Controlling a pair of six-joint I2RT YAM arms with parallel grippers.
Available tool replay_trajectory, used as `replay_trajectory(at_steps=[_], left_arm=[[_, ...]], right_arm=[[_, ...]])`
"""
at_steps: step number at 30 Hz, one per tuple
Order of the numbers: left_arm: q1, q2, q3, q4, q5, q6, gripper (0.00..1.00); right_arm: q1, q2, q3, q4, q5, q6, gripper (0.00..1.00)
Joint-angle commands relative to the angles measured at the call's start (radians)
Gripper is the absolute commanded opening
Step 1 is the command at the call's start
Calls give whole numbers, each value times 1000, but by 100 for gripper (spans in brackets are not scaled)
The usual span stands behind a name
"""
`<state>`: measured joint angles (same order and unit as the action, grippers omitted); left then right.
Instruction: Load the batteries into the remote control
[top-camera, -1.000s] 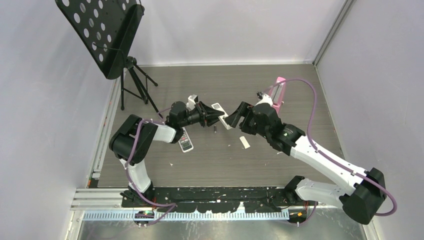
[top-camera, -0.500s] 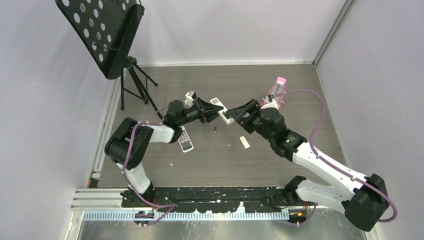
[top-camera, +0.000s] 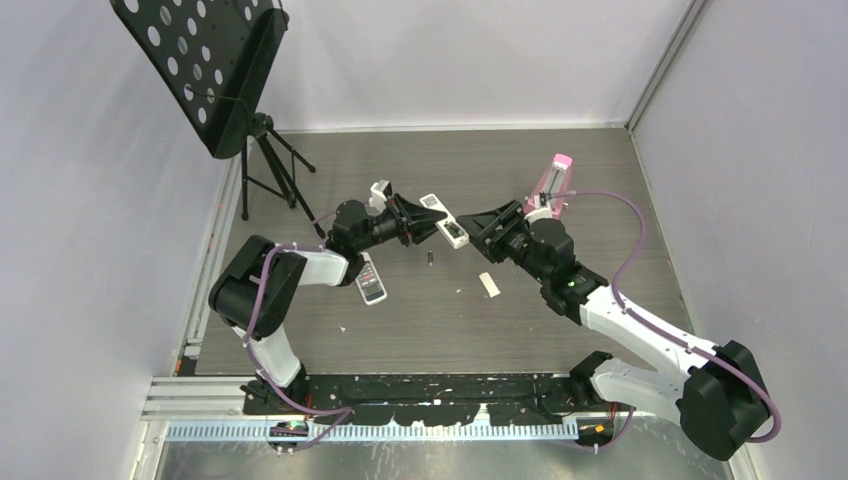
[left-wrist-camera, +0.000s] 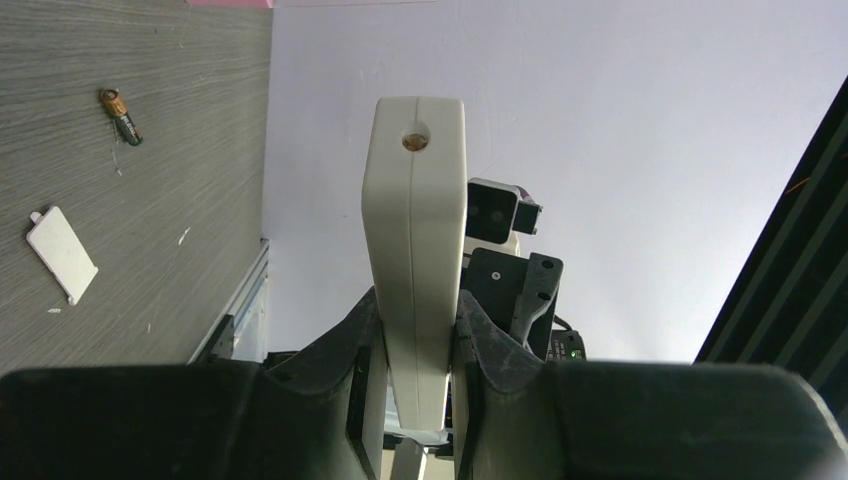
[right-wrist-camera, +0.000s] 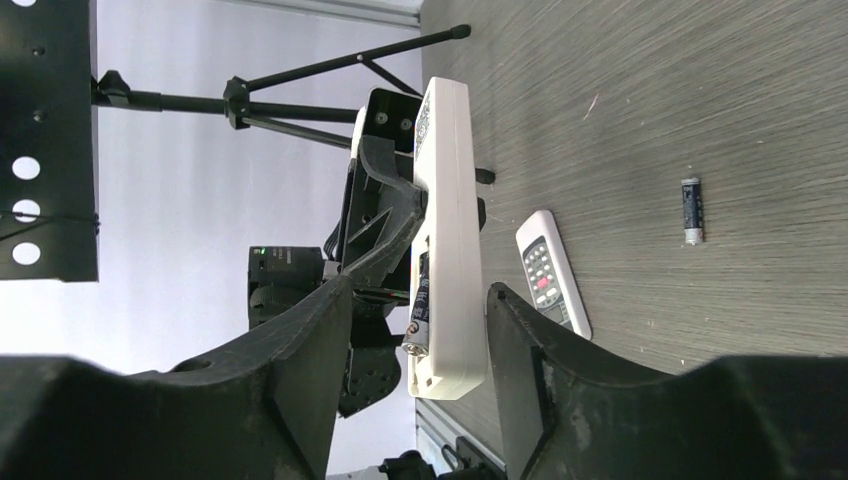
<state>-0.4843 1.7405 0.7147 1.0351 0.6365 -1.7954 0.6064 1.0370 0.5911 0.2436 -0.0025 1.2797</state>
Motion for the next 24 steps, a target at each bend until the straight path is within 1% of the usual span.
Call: replay_trajectory(at_steps=[1,5,14,24], left_arm=[[-4,-34,12,90,-11,10,0],[-4,-37,11,92,-15,16,0],[-4,-43,6,95,-16,23,0],[-13,-62,33,102,17,58,0]], right_arm=[[0,9,-8,108,-44,8,58],[0,6,-19,101,-43,12,57],[0,38,-38,124,-43,27,42],[-12,101,-26,111,-50,71,34]])
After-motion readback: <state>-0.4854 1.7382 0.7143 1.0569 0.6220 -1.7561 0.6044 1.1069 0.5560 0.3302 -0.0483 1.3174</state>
